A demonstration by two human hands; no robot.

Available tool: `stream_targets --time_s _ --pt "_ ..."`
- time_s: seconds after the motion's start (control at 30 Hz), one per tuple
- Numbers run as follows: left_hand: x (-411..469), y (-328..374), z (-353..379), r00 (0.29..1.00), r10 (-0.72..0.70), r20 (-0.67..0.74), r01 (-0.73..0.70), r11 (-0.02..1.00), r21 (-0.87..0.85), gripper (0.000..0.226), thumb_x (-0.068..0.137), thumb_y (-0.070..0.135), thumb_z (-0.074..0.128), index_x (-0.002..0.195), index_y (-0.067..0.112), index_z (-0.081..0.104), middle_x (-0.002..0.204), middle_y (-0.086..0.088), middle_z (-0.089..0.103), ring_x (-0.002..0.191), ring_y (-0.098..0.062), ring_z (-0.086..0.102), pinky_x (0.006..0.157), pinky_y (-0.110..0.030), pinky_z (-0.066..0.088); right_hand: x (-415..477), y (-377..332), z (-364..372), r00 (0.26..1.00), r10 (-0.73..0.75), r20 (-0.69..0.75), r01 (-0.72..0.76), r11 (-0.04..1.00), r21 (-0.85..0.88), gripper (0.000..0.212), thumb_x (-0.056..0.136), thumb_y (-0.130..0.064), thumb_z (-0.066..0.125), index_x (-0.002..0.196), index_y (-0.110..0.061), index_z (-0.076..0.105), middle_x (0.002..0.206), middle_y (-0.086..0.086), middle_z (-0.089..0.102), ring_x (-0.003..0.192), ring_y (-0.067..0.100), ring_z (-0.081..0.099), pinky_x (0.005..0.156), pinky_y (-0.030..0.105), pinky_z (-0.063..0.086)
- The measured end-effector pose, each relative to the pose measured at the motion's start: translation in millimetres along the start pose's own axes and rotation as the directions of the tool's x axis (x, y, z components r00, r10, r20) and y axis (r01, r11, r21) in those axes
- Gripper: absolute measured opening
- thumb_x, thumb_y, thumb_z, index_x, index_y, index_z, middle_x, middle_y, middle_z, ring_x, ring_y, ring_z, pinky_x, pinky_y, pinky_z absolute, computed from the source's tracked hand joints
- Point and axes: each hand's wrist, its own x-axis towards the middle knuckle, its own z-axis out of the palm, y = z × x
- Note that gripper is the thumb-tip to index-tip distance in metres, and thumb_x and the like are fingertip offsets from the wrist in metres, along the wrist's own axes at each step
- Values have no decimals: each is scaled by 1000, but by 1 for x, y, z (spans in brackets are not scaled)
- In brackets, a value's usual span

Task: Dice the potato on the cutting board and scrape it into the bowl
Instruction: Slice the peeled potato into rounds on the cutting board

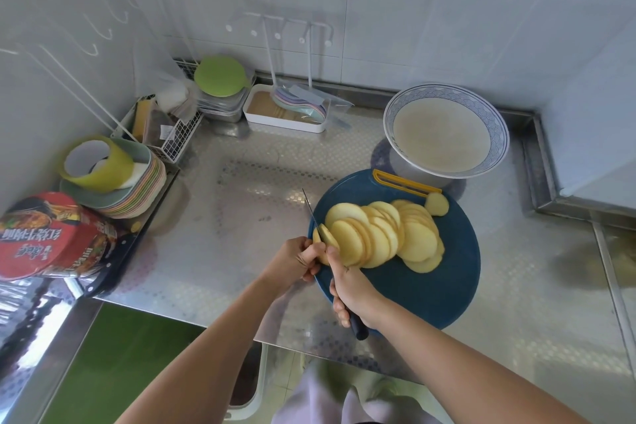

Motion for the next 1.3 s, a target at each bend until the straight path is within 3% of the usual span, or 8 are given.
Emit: stream_targets --time_s 0.17,0.33,0.57,0.7,0.9,1.0,1.13,1.3 --pt "-2 1 0 1000 -14 8 14 1000 4 32 93 25 60 71 9 42 53 -4 48 48 -16 37 46 -25 33 -1 0 1 1000 -5 -21 5 1000 -15 69 94 -74 19 68 -14 40 42 3 37 31 16 31 35 22 29" --pt "-3 9 4 995 -38 -93 43 998 51 22 94 19 51 78 4 51 55 -9 51 42 -17 41 42 -25 37 4 -4 0 998 -57 -33 55 997 -59 67 94 -73 18 65 -16 37 42 4 40 31 19 35 39 24 35" --pt "8 18 2 983 16 -184 -14 1000 11 42 98 34 49 65 9 47 46 2 50 47 -18 47 50 -27 43 7 -7 -5 998 -43 -44 40 997 -61 73 92 -76 20 64 -11 39 38 1 38 32 17 35 39 25 35" --pt "8 18 2 973 -18 -229 6 999 -52 42 98 31 49 62 9 45 47 -2 49 45 -17 46 49 -28 42 5 -3 -7 999 -34 -42 33 999 -26 72 91 -78 23 62 -13 35 38 -1 34 32 16 32 38 25 32" --pt "-12 -5 -1 1000 23 -8 -23 999 40 34 79 30 68 87 5 46 55 -2 57 45 -18 50 47 -24 42 3 -2 -12 998 -10 -55 11 1000 20 70 90 -78 26 63 -14 34 44 0 33 34 17 30 37 27 29" --pt "-16 -13 1 998 55 20 -57 996 69 29 87 20 69 87 7 43 58 -5 58 47 -20 51 49 -26 44 4 -2 -12 998 11 -54 -9 999 42 71 89 -79 28 64 -14 35 44 0 33 35 17 30 37 27 29" --pt "-16 -11 11 994 27 -108 -24 999 21 26 92 26 62 86 5 47 62 -4 60 57 -21 59 54 -29 51 -2 -2 -14 1000 24 10 -25 996 81 70 90 -78 29 61 -15 32 41 -1 31 35 16 28 38 26 27" --pt "-9 -1 20 974 4 -228 -20 998 -66 31 90 33 62 83 4 52 56 1 57 49 -11 59 50 -21 51 -18 -2 -24 997 9 77 -17 995 98 71 90 -78 29 60 -14 33 43 1 31 36 16 28 41 24 25"
